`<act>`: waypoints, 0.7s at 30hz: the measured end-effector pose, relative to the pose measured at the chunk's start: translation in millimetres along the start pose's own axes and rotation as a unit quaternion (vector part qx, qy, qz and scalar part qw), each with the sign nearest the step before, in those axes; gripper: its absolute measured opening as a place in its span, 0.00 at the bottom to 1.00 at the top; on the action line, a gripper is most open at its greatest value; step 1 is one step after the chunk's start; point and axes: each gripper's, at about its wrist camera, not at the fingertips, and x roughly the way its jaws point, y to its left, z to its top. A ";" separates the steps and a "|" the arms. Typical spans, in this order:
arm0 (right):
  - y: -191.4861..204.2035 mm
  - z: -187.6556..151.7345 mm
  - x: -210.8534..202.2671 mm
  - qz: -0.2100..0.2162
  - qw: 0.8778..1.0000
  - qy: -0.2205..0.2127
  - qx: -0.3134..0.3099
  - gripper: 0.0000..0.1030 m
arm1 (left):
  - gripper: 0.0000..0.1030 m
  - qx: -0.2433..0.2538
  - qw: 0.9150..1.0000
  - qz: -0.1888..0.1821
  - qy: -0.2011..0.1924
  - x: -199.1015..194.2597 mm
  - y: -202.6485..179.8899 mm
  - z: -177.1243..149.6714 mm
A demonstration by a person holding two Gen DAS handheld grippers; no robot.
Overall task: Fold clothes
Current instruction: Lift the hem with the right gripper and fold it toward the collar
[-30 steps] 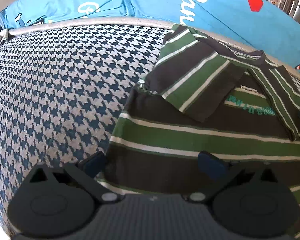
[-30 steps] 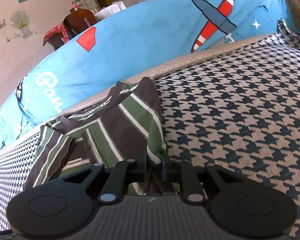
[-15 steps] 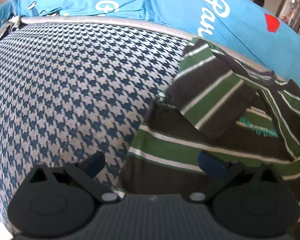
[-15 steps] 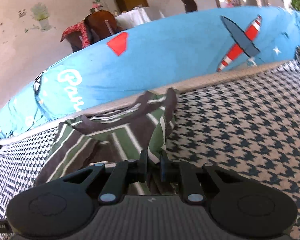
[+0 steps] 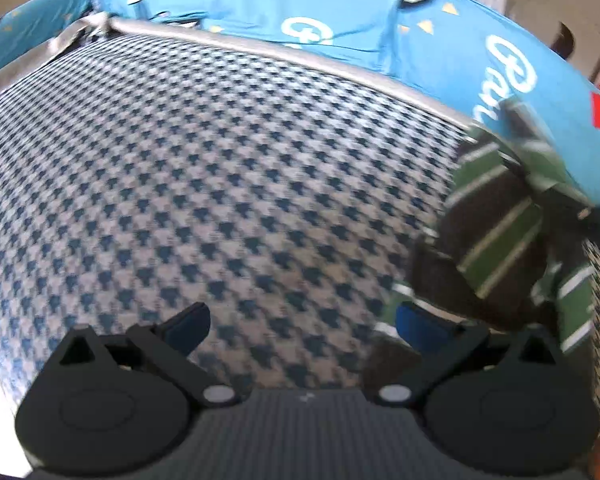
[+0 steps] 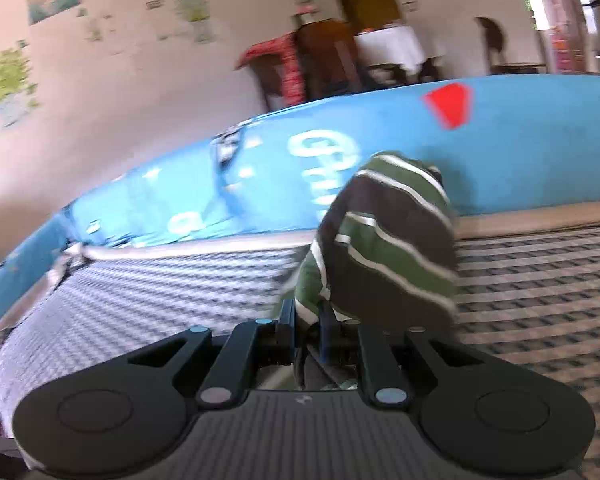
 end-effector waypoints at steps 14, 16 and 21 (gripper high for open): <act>35.6 -54.6 73.2 0.019 0.996 0.077 -0.030 0.27 | 1.00 -0.013 1.000 -0.009 0.012 -0.5 12.6 6.1; 34.0 -54.8 61.0 0.024 0.996 0.075 -0.031 0.31 | 1.00 -0.007 1.000 -0.010 0.011 -1.5 8.1 4.4; 27.5 -56.5 24.9 0.018 0.997 0.059 -0.040 0.40 | 1.00 0.013 1.000 -0.008 0.009 -0.2 -5.4 -0.7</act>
